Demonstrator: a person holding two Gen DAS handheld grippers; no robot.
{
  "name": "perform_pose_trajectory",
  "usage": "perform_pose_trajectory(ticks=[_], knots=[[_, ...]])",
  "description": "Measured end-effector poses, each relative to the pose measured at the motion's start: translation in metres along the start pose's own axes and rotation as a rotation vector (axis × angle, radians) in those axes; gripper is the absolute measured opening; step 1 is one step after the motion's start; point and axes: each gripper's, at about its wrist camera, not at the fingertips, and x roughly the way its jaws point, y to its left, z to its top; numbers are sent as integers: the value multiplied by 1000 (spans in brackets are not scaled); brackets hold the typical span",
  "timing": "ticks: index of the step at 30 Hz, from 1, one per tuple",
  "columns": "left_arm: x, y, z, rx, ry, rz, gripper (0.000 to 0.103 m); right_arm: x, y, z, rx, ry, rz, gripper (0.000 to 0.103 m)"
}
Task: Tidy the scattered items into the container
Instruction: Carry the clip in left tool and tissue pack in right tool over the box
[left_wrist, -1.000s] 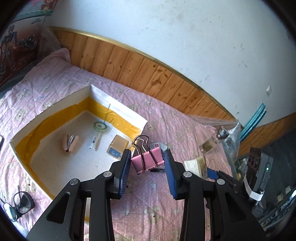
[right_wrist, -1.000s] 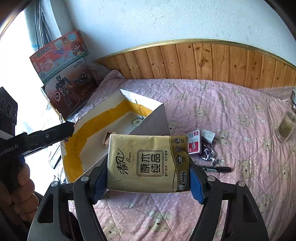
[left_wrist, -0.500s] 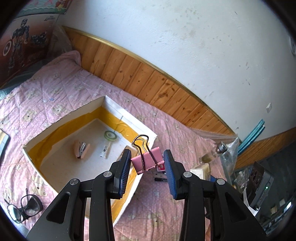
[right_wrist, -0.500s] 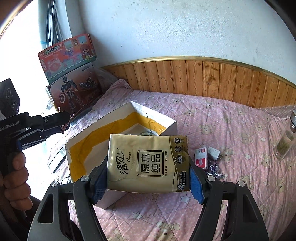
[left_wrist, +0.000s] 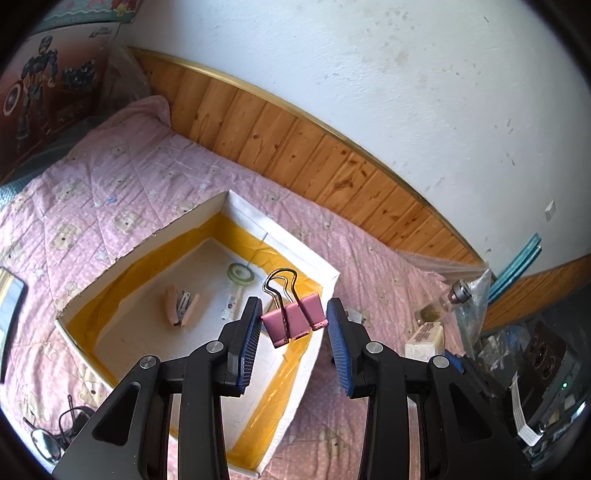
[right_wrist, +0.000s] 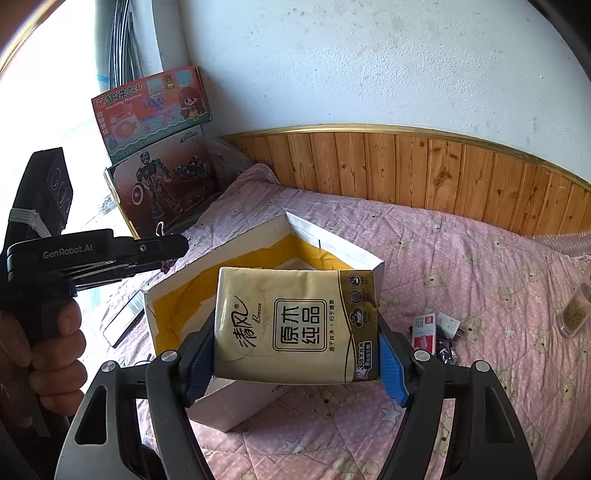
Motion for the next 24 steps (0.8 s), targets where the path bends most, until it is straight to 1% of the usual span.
perform_pose_trajectory(ticks=[4,8,15,20,24], knots=[[8,11,1,-17,27,14,37,4,4,4,-19,-2,1,74],[22,21,-2,-28,78,29,37,11,4,10,-16,9,0,74],[38,19,-14,27,153,52,37,28,9,23,10,42,29,74],[44,22,-22,50,188,66,37,45,13,32,53,72,63,74],[48,26,-26,58,211,78,37,56,19,40,63,89,79,74]])
